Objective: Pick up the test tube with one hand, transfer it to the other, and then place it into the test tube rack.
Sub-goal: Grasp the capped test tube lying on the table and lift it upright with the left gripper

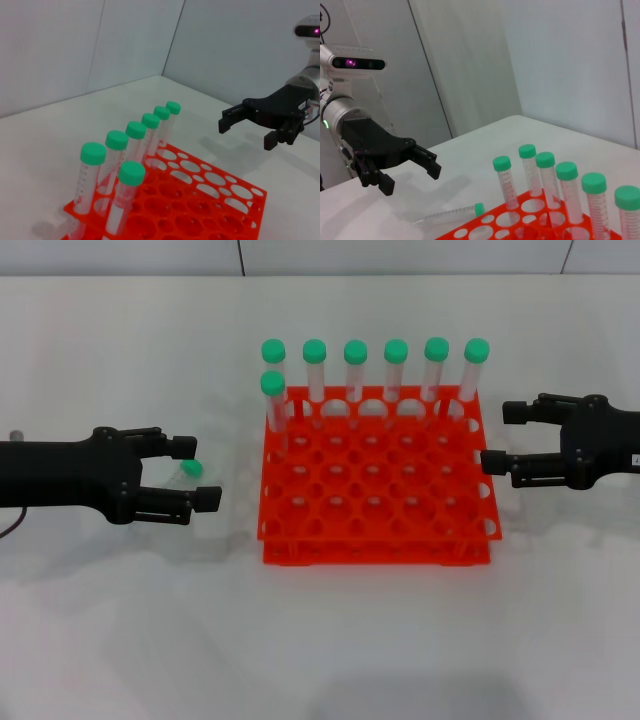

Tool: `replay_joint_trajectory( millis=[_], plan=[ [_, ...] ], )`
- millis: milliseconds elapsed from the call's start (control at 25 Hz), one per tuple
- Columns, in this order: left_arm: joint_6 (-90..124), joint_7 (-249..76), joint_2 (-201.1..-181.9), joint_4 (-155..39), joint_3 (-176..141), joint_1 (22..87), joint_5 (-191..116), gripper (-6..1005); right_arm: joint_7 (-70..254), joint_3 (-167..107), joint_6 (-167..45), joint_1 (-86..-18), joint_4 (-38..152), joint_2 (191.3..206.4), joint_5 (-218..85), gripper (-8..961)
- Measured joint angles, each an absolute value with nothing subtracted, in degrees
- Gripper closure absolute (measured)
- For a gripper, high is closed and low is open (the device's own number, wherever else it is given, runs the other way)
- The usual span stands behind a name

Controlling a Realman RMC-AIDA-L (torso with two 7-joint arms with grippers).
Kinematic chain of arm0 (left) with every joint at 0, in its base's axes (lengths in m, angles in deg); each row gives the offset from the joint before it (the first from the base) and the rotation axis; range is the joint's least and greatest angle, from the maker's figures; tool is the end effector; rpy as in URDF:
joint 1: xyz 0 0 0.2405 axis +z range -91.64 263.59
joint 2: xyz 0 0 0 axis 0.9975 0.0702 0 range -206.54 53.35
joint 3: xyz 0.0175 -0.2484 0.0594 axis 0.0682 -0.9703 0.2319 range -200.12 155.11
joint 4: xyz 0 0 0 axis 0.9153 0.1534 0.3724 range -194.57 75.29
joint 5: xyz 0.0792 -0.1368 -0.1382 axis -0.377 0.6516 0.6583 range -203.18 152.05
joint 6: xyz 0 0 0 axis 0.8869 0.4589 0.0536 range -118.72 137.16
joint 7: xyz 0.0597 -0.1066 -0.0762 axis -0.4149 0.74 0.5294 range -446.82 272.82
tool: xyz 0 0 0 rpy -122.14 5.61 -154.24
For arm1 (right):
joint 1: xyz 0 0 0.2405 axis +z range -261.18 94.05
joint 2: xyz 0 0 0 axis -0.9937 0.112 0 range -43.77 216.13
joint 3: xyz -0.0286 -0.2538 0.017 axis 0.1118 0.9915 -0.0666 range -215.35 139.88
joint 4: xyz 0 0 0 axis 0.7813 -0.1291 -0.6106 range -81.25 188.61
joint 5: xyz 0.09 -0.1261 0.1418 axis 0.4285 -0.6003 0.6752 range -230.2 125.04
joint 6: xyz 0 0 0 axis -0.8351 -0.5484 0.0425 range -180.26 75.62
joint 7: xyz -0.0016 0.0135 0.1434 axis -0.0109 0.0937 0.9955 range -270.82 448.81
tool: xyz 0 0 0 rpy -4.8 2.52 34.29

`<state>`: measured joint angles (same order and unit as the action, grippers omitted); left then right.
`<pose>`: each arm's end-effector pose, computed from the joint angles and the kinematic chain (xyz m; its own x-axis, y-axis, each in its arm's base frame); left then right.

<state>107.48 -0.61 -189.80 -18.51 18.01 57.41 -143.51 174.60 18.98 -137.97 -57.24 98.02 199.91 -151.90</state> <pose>-0.2795 0.3162 0.0428 0.8085 0.4210 0.4112 0.4843 -0.8729 -0.0585 0.2520 0.3400 0.0282 0.8120 -0.3063 -0.4968 -0.4358 -0.8845 -0.1668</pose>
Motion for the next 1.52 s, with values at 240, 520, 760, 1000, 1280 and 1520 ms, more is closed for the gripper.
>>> replay_joint_trajectory(
  millis=[240, 520, 760, 1000, 1280, 1520],
  plan=[
    [107.5, -0.6, -189.8, -18.5, 18.0, 57.3, -143.5, 107, 174.6, 19.0, -137.8, -57.1, 98.0, 199.91, -151.9, 94],
    [107.4, -0.6, -189.74, -18.5, 18.0, 57.1, -143.8, 109, 174.6, 18.9, -137.7, -57.0, 98.0, 199.91, -151.9, 94],
    [107.2, 0.5, -189.01, -18.3, 18.0, 56.9, -145.0, 111, 174.6, 19.0, -137.5, -56.9, 98.0, 200.02, -151.9, 94],
    [106.5, 8.2, -187.83, -15.3, 17.8, 55.4, -153.2, 124, 174.6, 19.0, -137.5, -56.8, 98.2, 200.1, -151.7, 93],
    [104.1, 18.6, -186.49, -13.4, 17.6, 52.2, -163.3, 140, 174.6, 19.0, -137.5, -56.8, 98.3, 200.77, -151.5, 93],
    [103.7, 22.5, -186.1, -13.3, 17.6, 50.8, -165.1, 153, 174.8, 18.9, -137.5, -56.8, 98.5, 201.18, -151.4, 93]
  ],
)
